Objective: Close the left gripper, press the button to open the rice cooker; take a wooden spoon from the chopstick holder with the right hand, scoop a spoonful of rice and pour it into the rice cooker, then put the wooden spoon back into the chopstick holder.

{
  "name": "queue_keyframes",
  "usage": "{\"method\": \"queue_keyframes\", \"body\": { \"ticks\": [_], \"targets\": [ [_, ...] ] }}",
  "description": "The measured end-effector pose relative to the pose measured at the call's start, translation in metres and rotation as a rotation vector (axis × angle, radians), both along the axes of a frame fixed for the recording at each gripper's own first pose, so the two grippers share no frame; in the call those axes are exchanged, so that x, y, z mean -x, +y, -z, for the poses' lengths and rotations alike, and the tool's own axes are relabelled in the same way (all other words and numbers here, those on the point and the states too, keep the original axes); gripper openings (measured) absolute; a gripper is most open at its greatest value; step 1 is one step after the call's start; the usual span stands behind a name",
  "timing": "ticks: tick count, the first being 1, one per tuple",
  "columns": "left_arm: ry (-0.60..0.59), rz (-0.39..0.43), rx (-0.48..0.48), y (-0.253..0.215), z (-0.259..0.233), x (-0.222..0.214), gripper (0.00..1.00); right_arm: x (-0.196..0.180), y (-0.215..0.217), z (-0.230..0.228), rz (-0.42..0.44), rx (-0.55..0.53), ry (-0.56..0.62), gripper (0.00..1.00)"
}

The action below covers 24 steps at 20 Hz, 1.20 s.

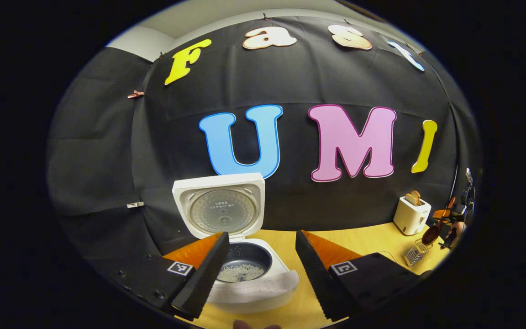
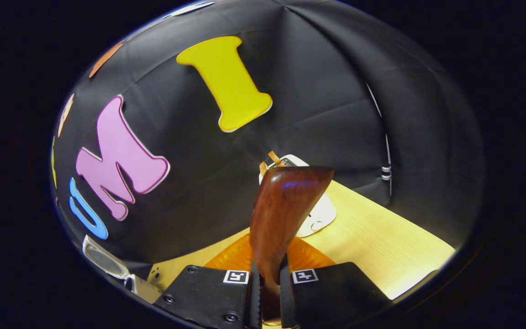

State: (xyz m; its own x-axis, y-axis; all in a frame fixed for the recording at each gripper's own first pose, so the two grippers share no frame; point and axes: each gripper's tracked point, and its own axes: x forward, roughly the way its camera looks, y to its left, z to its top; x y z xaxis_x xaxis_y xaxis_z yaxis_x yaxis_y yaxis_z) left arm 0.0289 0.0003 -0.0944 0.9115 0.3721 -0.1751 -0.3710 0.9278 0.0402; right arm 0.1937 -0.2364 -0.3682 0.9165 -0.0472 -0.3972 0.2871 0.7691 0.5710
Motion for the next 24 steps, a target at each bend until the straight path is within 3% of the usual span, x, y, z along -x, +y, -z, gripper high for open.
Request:
{"method": "queue_keyframes", "body": {
  "ticks": [9,15,18,21,22,23,24],
  "targets": [
    [0.026,-0.031,-0.013,0.009,0.006,0.004,0.94,0.004,0.033,0.047,-0.119,0.111,0.086,0.2],
    [0.032,-0.033,-0.012,0.01,0.008,0.004,0.94,0.009,0.034,0.07,-0.144,0.141,0.138,0.2],
    [0.035,-0.03,-0.017,0.008,0.007,0.006,0.94,0.005,0.023,0.071,-0.117,0.139,0.139,0.21],
    [0.032,-0.025,-0.026,0.006,0.004,0.006,0.94,0.009,0.014,0.076,-0.097,0.114,0.157,0.35],
    [0.028,-0.022,-0.026,0.006,0.001,0.005,0.94,0.01,0.013,0.077,-0.097,0.101,0.16,0.25],
    [0.026,-0.02,-0.027,0.006,0.0,0.005,0.94,0.012,0.011,0.077,-0.095,0.095,0.163,0.48],
    [0.024,-0.017,-0.027,0.004,0.0,0.005,0.94,0.014,0.008,0.075,-0.092,0.095,0.163,0.51]
  ]
}}
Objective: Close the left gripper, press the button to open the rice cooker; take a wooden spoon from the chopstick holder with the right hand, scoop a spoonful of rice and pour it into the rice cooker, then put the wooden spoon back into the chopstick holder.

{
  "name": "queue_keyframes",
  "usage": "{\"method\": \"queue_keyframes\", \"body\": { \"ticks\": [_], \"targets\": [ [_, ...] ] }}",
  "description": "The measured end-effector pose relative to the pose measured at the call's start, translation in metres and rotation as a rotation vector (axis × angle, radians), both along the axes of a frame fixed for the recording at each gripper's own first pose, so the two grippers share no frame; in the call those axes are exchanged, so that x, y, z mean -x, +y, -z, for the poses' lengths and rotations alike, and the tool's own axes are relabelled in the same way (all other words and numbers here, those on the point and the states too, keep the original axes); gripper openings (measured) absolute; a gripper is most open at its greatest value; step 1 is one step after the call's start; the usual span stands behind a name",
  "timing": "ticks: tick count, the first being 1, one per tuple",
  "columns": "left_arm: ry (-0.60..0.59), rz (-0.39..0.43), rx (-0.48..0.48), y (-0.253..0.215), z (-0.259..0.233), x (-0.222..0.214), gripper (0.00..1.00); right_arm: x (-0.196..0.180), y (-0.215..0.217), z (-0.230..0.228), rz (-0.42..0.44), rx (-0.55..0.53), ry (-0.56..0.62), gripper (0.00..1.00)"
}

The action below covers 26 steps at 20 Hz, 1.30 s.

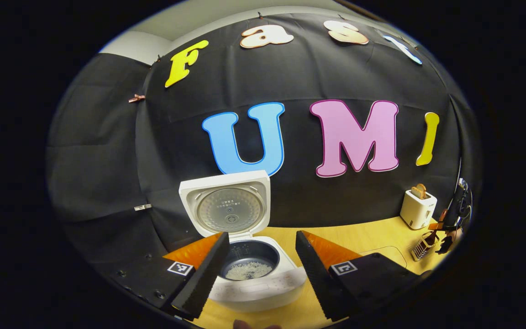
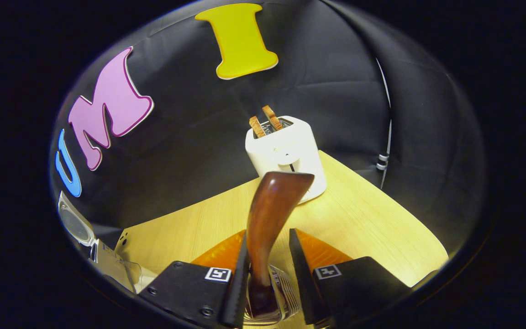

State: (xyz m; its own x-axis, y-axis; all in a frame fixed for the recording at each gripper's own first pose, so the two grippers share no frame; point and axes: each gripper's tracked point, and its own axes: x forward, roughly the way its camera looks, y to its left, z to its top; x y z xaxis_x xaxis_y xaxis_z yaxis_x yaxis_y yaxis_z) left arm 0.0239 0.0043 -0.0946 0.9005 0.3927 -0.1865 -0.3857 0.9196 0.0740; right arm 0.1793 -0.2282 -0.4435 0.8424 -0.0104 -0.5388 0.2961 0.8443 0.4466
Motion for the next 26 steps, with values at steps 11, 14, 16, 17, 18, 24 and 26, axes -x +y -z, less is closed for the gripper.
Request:
{"method": "queue_keyframes", "body": {
  "ticks": [11,14,16,17,18,24,26],
  "targets": [
    [-0.094,0.04,-0.003,0.006,-0.036,-0.021,0.93,0.052,-0.019,-0.064,0.055,0.016,-0.07,0.76],
    [-0.122,0.054,0.01,0.017,-0.046,-0.037,0.94,0.07,-0.015,-0.094,0.043,0.029,-0.106,0.76],
    [-0.128,0.063,0.034,0.025,-0.051,-0.05,0.94,0.081,-0.008,-0.112,0.039,0.024,-0.115,0.76],
    [-0.138,0.06,0.027,0.032,-0.058,-0.056,0.94,0.086,-0.003,-0.122,0.038,0.014,-0.125,0.76],
    [-0.145,0.054,0.012,0.042,-0.064,-0.063,0.94,0.088,0.001,-0.132,0.035,0.007,-0.142,0.76],
    [-0.138,-0.028,0.025,0.113,-0.08,-0.113,0.93,0.112,0.023,-0.19,-0.036,0.108,-0.221,0.78],
    [-0.093,-0.052,0.052,0.134,-0.071,-0.13,0.94,0.119,0.03,-0.202,-0.074,0.161,-0.235,0.86]
  ]
}}
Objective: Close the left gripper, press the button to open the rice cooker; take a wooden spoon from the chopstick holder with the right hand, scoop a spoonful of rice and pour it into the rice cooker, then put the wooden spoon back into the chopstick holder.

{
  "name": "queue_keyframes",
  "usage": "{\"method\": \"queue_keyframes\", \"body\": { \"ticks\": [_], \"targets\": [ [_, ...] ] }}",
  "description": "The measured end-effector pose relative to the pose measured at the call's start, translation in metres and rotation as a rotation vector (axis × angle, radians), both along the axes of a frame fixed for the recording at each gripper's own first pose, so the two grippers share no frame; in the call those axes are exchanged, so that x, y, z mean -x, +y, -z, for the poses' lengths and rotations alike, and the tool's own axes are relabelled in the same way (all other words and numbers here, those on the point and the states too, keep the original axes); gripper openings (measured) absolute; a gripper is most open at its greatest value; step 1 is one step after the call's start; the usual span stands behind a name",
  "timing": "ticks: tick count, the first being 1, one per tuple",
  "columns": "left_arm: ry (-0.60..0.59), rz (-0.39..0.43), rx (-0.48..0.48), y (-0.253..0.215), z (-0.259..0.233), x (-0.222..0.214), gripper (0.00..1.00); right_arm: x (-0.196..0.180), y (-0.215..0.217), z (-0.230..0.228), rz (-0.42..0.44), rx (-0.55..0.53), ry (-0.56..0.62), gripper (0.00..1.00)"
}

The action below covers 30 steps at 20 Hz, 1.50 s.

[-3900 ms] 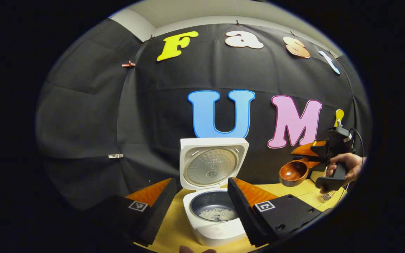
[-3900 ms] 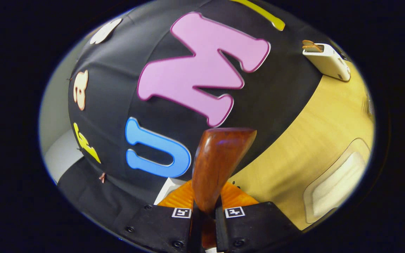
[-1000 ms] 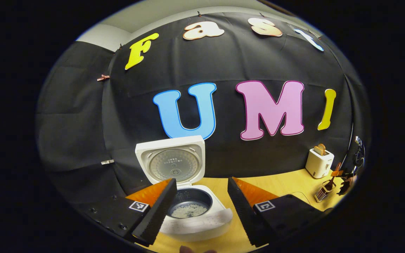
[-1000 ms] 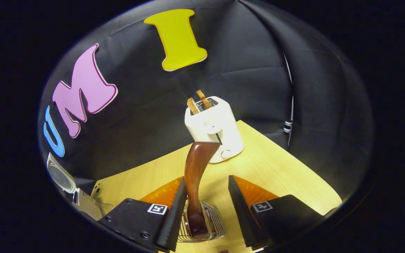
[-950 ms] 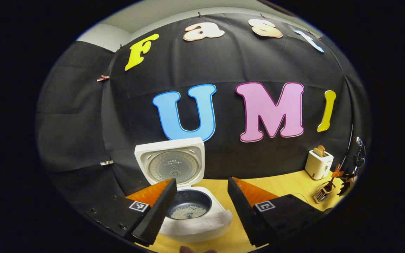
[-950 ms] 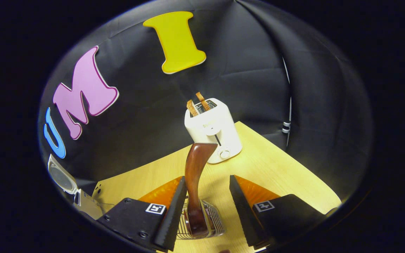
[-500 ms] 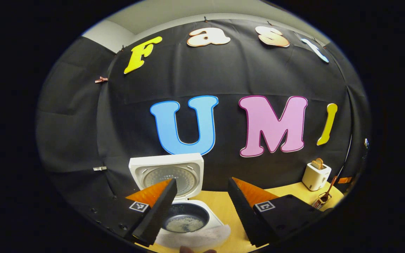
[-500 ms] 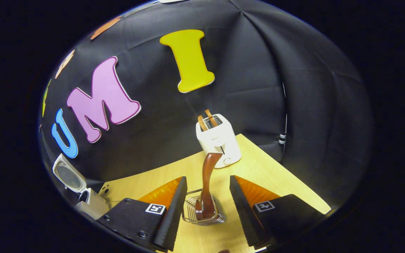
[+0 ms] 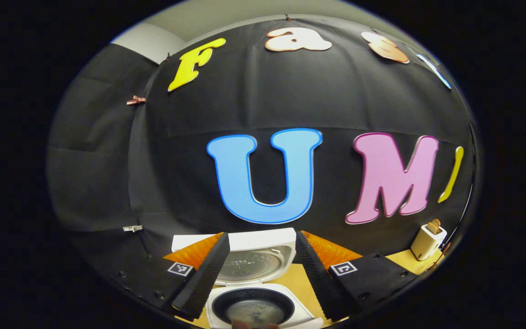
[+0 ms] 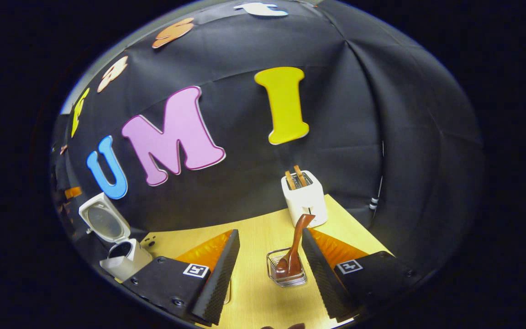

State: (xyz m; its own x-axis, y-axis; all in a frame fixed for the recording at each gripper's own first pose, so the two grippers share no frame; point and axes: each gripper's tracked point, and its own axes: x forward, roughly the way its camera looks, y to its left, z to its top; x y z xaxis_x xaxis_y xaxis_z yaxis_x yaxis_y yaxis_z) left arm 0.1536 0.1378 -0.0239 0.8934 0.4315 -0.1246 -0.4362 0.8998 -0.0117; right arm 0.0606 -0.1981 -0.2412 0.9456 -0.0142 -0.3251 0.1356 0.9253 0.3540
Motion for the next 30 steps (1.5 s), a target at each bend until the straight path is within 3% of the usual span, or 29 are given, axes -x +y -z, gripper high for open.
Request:
{"method": "queue_keyframes", "body": {
  "ticks": [4,8,12,16,24,30],
  "targets": [
    [0.045,-0.029,0.014,0.027,0.002,-0.036,0.94,0.011,0.012,-0.012,-0.048,0.084,-0.011,0.88],
    [0.021,-0.077,0.025,0.067,0.0,-0.047,0.93,0.019,0.017,-0.017,-0.054,0.089,-0.006,0.88],
    [0.119,-0.1,0.074,0.095,0.031,-0.063,0.94,0.027,0.014,-0.02,-0.05,0.094,-0.007,0.88],
    [0.165,-0.079,0.119,0.088,0.043,-0.059,0.97,0.032,0.005,-0.017,-0.028,0.083,0.003,0.88],
    [0.27,-0.028,0.237,0.027,0.075,0.004,0.98,0.033,-0.003,-0.005,-0.007,0.06,0.016,0.88],
    [0.447,0.022,0.436,-0.025,0.141,0.063,0.98,0.032,-0.005,0.002,-0.012,0.046,0.027,0.88]
  ]
}}
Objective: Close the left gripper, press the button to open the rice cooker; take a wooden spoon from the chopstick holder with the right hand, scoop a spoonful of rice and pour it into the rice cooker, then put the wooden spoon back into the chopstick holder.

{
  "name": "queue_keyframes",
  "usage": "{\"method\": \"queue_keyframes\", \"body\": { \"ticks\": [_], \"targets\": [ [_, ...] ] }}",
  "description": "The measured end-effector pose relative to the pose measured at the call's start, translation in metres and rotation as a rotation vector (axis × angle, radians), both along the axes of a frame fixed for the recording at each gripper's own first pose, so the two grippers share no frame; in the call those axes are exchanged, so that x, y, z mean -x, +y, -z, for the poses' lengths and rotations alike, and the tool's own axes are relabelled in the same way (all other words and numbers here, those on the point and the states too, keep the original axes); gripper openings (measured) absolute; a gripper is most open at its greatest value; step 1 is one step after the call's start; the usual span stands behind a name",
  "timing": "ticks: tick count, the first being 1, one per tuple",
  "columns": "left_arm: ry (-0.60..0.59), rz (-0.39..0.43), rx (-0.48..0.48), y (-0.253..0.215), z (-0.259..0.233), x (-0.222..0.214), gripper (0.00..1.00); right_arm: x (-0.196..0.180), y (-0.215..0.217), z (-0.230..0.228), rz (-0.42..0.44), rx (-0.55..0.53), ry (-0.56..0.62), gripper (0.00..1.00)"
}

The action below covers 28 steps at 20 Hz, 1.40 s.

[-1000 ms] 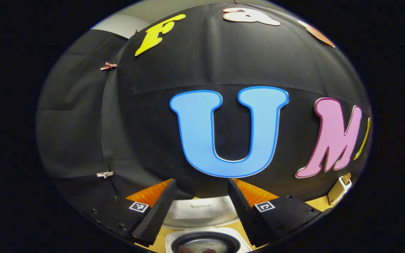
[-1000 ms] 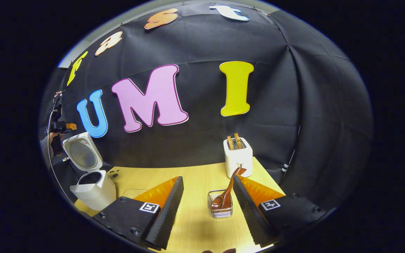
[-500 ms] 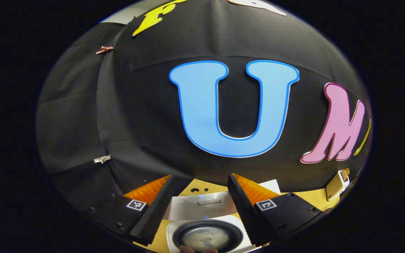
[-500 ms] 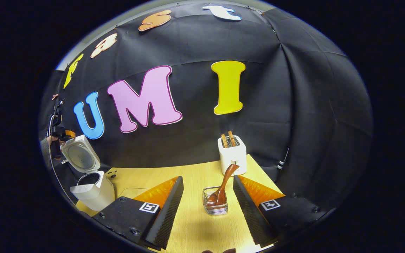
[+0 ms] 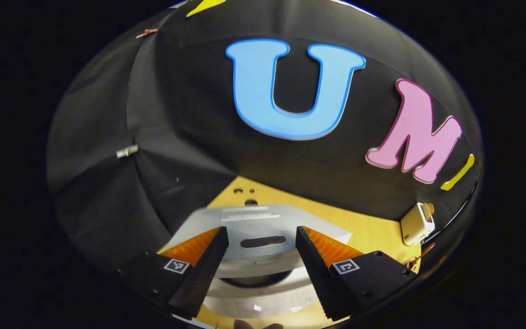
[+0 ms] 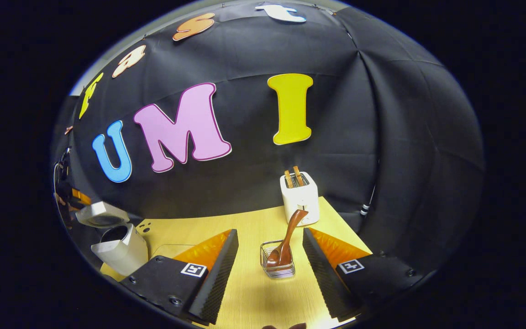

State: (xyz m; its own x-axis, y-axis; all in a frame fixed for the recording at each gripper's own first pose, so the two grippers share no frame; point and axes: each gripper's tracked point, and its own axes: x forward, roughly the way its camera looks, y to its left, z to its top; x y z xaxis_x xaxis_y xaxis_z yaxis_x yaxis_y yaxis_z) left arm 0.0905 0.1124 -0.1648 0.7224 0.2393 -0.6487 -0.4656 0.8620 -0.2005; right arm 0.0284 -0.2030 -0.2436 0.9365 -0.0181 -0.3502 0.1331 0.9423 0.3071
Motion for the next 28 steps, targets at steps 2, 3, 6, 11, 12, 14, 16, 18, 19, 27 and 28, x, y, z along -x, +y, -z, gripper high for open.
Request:
{"method": "queue_keyframes", "body": {
  "ticks": [2,3,6,11,12,14,16,18,19,27,28],
  "targets": [
    [0.06,0.003,0.021,-0.007,0.025,0.014,0.97,0.002,0.0,0.004,-0.004,-0.006,0.005,0.88],
    [0.086,0.009,0.019,-0.01,0.034,0.017,0.97,0.004,0.0,0.005,-0.006,-0.009,0.011,0.88],
    [0.156,0.052,0.012,-0.017,0.053,0.024,0.97,0.007,-0.002,0.009,-0.01,-0.007,0.016,0.88],
    [0.26,0.082,0.079,-0.021,0.075,0.026,0.98,0.012,0.0,0.015,-0.014,-0.021,0.025,0.88],
    [0.284,0.086,0.092,-0.022,0.08,0.027,0.98,0.012,0.0,0.017,-0.016,-0.025,0.029,0.89],
    [0.327,0.089,0.114,-0.023,0.088,0.028,0.98,0.014,0.0,0.021,-0.018,-0.03,0.036,0.88],
    [0.368,0.094,0.127,-0.022,0.095,0.028,0.98,0.015,-0.001,0.023,-0.02,-0.033,0.042,0.88],
    [0.405,0.114,0.127,-0.022,0.099,0.029,0.98,0.015,-0.003,0.026,-0.019,-0.035,0.048,0.88],
    [0.427,0.131,0.13,-0.024,0.101,0.029,0.97,0.015,-0.003,0.026,-0.018,-0.038,0.051,0.88],
    [0.588,0.164,0.114,-0.008,0.114,0.028,1.0,0.008,-0.009,0.031,0.003,-0.047,0.065,0.88],
    [0.603,0.165,0.11,-0.009,0.116,0.029,1.0,0.008,-0.01,0.033,0.007,-0.048,0.068,0.88]
  ]
}}
